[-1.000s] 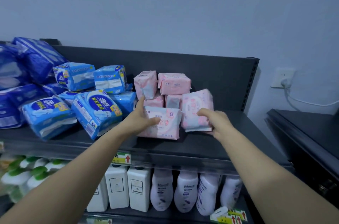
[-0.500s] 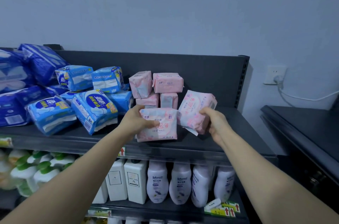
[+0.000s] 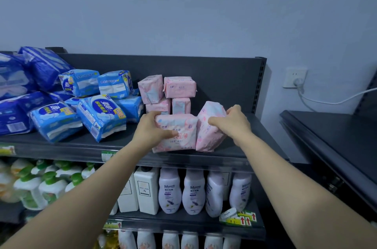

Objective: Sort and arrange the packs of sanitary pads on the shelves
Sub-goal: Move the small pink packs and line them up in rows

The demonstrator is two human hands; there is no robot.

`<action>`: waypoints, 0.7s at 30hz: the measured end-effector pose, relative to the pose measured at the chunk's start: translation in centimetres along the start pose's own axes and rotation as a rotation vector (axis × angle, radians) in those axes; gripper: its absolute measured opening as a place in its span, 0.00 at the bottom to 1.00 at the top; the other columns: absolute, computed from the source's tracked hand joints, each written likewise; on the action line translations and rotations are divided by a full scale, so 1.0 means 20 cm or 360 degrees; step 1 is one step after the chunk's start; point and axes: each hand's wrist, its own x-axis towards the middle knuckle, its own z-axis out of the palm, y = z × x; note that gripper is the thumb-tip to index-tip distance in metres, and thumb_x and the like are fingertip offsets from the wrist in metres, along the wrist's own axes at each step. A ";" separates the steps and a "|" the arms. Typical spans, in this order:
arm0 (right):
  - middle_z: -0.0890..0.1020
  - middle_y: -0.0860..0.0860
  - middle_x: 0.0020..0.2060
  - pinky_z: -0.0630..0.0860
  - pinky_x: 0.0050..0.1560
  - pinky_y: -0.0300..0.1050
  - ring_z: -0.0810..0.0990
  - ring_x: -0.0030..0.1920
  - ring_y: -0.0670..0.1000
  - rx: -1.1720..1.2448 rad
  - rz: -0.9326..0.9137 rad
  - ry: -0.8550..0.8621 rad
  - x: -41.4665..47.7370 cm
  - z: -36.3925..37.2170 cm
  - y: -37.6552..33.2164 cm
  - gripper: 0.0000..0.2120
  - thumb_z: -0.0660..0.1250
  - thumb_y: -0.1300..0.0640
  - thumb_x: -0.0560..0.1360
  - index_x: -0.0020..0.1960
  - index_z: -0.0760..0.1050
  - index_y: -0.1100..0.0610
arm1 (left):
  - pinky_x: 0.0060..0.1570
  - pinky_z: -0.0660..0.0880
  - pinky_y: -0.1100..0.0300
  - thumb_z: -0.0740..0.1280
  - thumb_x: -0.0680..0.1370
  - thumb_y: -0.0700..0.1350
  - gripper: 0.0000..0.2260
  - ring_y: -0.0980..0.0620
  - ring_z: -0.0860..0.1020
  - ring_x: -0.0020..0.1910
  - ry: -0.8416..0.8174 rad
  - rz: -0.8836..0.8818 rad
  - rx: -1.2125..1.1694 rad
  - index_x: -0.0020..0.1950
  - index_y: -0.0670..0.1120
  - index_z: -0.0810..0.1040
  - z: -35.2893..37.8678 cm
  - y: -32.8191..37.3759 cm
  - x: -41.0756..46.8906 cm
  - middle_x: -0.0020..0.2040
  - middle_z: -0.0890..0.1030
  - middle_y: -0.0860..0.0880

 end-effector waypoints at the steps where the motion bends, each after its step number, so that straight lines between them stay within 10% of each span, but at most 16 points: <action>1: 0.74 0.50 0.54 0.77 0.48 0.48 0.75 0.52 0.55 -0.0010 0.0048 -0.0064 -0.01 -0.03 0.00 0.32 0.71 0.51 0.67 0.66 0.61 0.56 | 0.59 0.76 0.47 0.82 0.62 0.42 0.36 0.47 0.78 0.55 0.0006 0.0002 -0.0037 0.67 0.44 0.72 0.00 0.01 -0.01 0.60 0.76 0.45; 4: 0.72 0.48 0.58 0.78 0.45 0.47 0.76 0.54 0.55 0.0040 0.0085 -0.0292 -0.06 -0.10 0.02 0.42 0.69 0.58 0.66 0.75 0.55 0.46 | 0.56 0.77 0.52 0.81 0.63 0.39 0.34 0.50 0.78 0.51 -0.0027 0.0028 -0.0115 0.67 0.42 0.72 0.00 0.06 -0.05 0.52 0.78 0.49; 7: 0.77 0.48 0.52 0.76 0.38 0.42 0.79 0.45 0.50 0.0246 0.0049 -0.0289 -0.14 -0.17 0.08 0.27 0.73 0.60 0.67 0.63 0.68 0.50 | 0.52 0.75 0.56 0.80 0.64 0.38 0.33 0.51 0.77 0.49 -0.0069 0.0039 -0.0176 0.67 0.43 0.71 0.00 0.10 -0.08 0.48 0.77 0.53; 21: 0.79 0.48 0.50 0.79 0.49 0.48 0.79 0.51 0.50 0.0569 -0.0087 0.0823 -0.87 -0.49 0.36 0.17 0.71 0.65 0.72 0.56 0.71 0.51 | 0.49 0.79 0.55 0.79 0.65 0.34 0.30 0.48 0.80 0.49 -0.1043 0.0250 -0.0372 0.63 0.47 0.71 0.12 0.18 -0.43 0.53 0.81 0.46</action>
